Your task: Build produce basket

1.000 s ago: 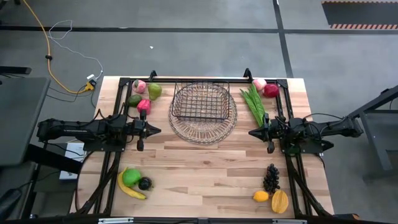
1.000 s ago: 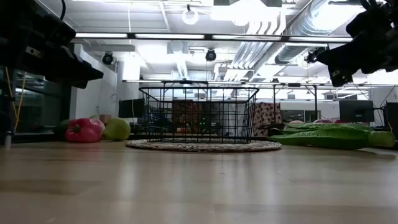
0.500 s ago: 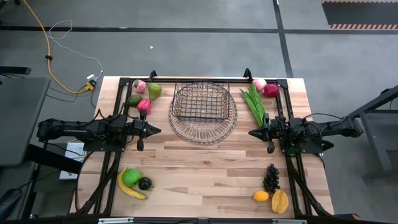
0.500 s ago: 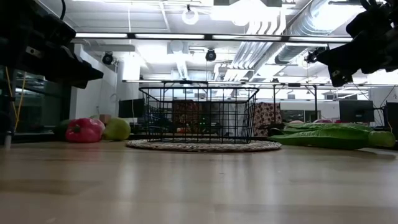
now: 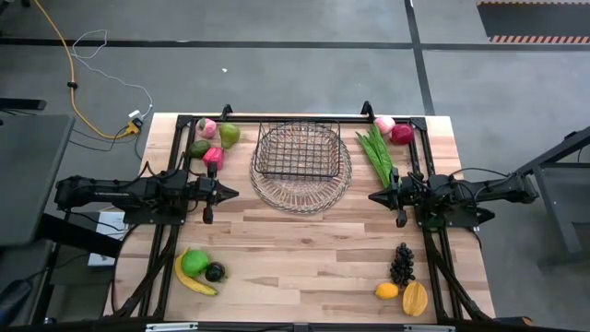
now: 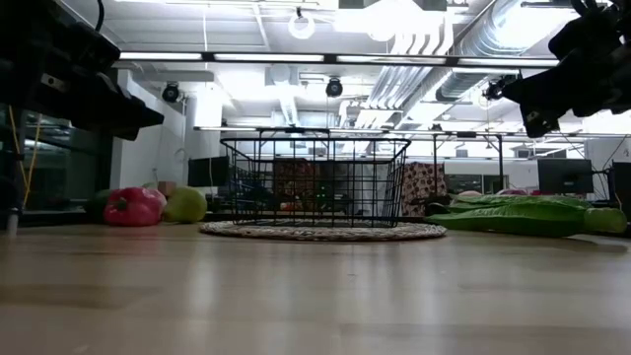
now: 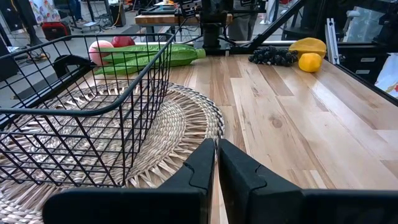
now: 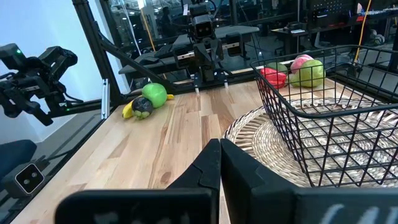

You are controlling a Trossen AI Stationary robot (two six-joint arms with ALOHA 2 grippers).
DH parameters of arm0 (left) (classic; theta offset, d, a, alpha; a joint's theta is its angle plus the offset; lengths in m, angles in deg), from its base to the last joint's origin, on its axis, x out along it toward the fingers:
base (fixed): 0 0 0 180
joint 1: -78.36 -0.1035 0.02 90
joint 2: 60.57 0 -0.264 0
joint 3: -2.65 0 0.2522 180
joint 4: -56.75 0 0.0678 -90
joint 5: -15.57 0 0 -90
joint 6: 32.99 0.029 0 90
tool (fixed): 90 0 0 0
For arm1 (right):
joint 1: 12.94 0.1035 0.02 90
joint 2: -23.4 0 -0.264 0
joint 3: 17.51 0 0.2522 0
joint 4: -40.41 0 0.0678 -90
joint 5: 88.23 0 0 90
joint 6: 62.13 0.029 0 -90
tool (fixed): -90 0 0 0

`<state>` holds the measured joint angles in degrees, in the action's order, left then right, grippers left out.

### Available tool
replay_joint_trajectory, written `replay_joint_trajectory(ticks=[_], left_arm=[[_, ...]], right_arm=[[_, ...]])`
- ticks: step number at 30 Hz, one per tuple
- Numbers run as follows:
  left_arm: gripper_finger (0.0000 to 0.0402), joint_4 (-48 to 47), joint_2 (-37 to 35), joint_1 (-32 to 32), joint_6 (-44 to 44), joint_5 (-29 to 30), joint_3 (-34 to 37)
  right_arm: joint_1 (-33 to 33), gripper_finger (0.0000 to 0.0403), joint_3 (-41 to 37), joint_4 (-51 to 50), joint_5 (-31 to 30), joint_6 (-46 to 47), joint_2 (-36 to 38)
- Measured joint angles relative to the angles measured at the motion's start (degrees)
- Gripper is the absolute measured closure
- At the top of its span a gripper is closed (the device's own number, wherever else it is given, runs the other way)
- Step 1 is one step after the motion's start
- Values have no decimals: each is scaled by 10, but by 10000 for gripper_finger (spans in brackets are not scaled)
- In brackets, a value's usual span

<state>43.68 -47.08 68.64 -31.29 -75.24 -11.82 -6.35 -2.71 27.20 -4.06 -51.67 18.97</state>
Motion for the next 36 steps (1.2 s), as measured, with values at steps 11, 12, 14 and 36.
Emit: replay_joint_trajectory(ticks=[11,12,14,36], left_arm=[[387,0,0,0,0,0,0],[387,0,0,0,0,0,0],[387,0,0,0,0,0,0],[387,322,0,0,-231,4,0]], right_arm=[[0,402,0,0,0,0,0],[0,402,0,0,0,0,0],[0,402,0,0,0,0,0],[0,402,0,0,0,0,0]])
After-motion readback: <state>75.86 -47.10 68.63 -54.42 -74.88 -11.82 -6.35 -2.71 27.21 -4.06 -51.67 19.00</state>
